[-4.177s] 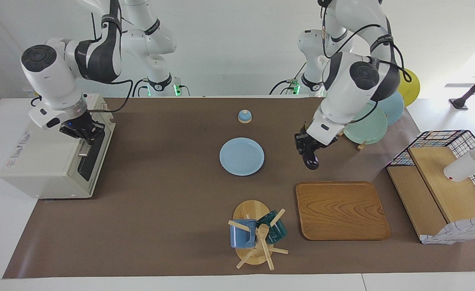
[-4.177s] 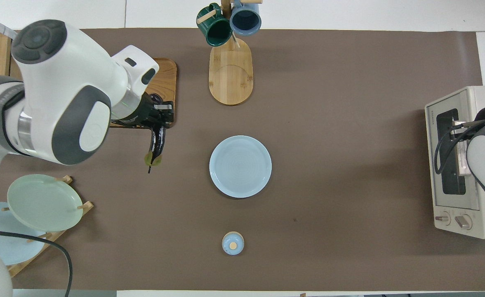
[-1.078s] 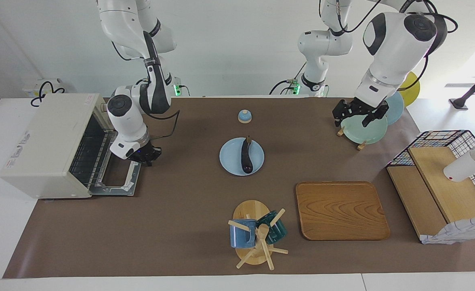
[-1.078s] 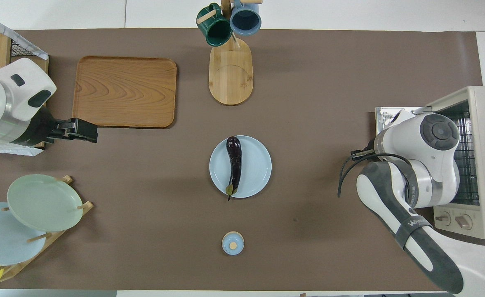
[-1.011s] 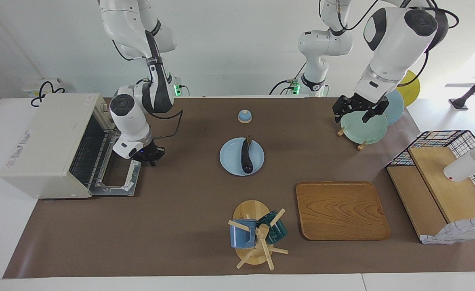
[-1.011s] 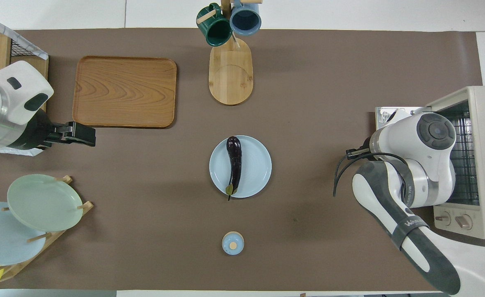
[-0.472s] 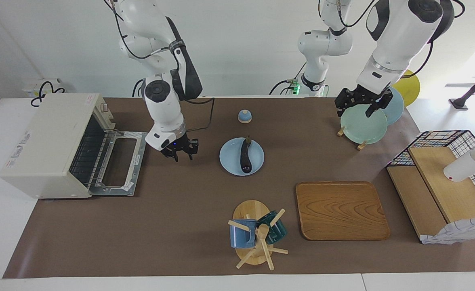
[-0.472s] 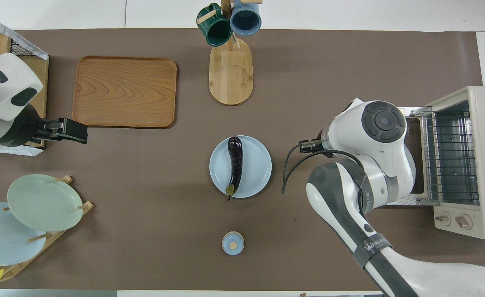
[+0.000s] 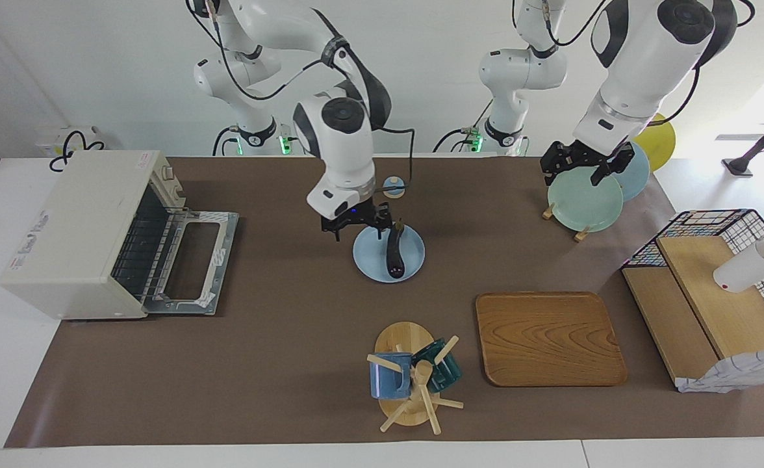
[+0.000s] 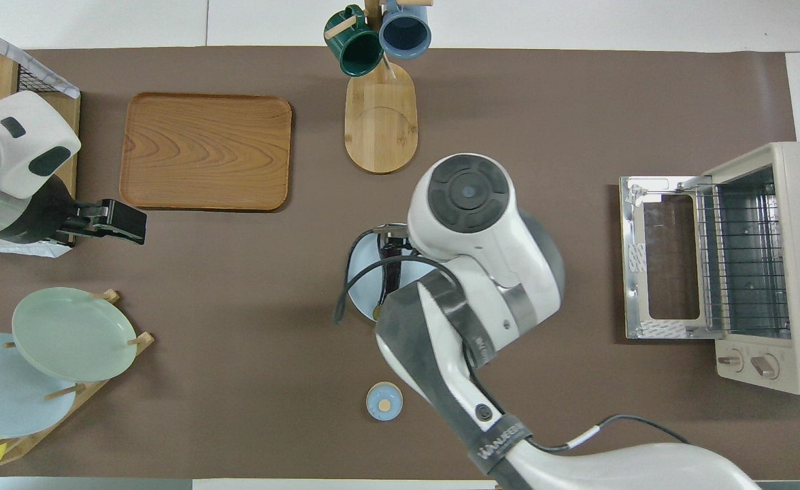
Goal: Put eggplant into oven
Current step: 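Retract the left gripper while the right gripper reaches toward the eggplant, then grasp the eggplant on the plate with the right gripper and lift, then carry the eggplant with the right gripper into the open oven, then release the eggplant inside the oven and withdraw the right gripper, then push the oven door shut with the right gripper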
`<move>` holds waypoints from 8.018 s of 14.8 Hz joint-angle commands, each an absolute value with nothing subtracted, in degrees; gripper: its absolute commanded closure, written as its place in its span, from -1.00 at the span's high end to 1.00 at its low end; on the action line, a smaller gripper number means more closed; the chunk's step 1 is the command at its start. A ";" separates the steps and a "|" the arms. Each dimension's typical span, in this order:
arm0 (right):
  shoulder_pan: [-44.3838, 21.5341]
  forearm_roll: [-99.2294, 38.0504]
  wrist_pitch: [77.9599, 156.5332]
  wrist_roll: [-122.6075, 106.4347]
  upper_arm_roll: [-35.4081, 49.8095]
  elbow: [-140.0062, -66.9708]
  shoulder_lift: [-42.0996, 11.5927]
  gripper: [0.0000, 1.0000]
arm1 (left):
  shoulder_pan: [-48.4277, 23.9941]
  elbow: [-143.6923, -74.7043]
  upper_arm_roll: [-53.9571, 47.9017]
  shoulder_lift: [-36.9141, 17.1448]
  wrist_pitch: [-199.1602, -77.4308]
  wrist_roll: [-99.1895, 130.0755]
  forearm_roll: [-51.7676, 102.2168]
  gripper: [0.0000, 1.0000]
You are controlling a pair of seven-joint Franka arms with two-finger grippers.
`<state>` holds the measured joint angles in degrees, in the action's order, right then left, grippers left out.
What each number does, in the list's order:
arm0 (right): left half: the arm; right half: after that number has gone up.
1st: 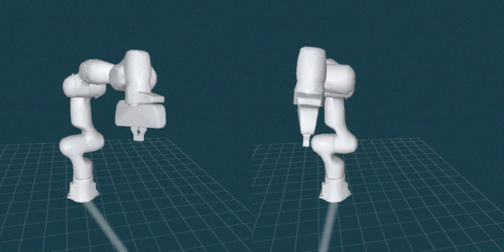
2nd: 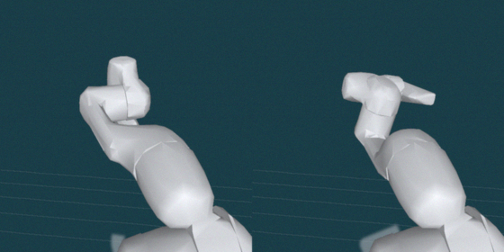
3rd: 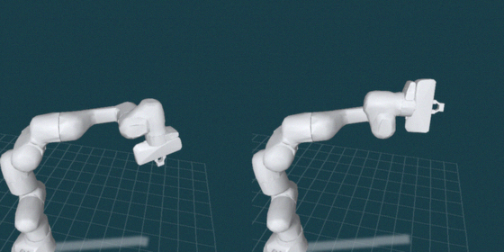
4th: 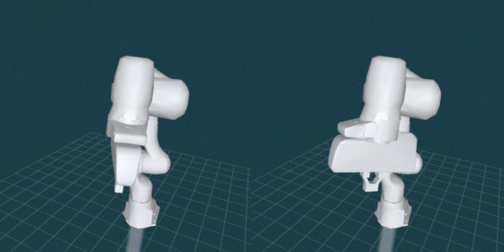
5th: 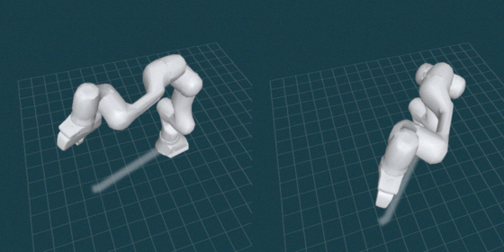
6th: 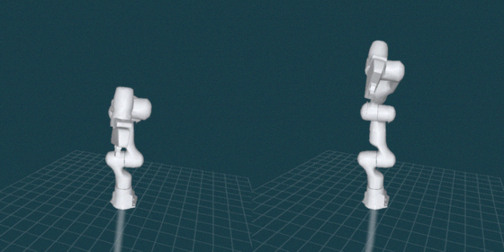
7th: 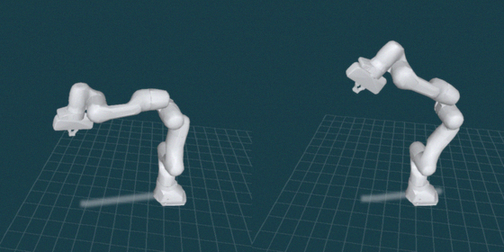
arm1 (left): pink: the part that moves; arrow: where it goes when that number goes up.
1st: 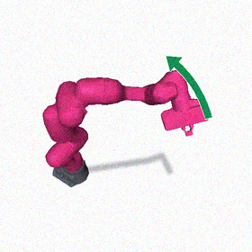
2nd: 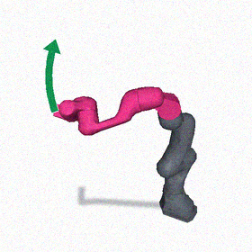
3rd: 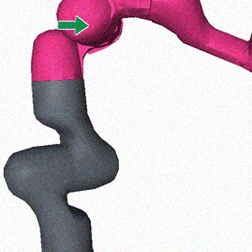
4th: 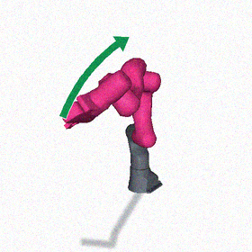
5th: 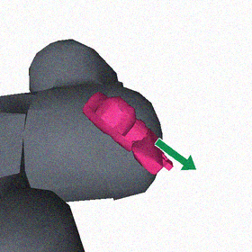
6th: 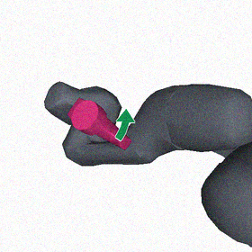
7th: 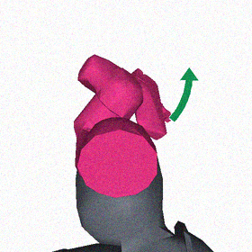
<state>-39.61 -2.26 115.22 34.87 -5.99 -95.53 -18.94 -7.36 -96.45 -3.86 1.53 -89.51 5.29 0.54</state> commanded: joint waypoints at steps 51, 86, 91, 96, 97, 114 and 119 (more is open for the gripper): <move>-8.11 12.92 107.04 -0.25 -6.86 -116.70 -1.15 -1.00 | -5.36 -94.83 -3.60 1.85 -89.21 5.10 1.67 1.00; -10.28 4.83 133.42 3.95 -6.50 -131.92 -4.21 -1.00 | -5.36 -94.83 -3.60 1.85 -89.21 5.10 1.67 1.00; -10.11 5.62 136.57 3.78 -6.59 -134.38 -3.87 -1.00 | -5.36 -94.83 -3.60 1.85 -89.21 5.10 1.67 1.00; -8.96 6.67 138.52 3.25 -6.59 -135.53 -3.78 -1.00 | -5.36 -94.83 -3.60 1.85 -89.21 5.10 1.67 1.00; -9.05 10.07 138.43 3.25 -6.59 -135.53 -3.78 -1.00 | -5.36 -94.83 -3.60 1.85 -89.21 5.10 1.67 1.00; -1.24 11.96 108.03 -13.35 -6.50 -110.40 -3.61 -1.00 | -5.36 -94.83 -3.60 1.85 -89.21 5.10 1.67 1.00; -1.23 10.21 100.30 -14.24 -6.50 -104.88 -1.67 -1.00 | -5.36 -94.83 -3.60 1.85 -89.21 5.10 1.67 1.00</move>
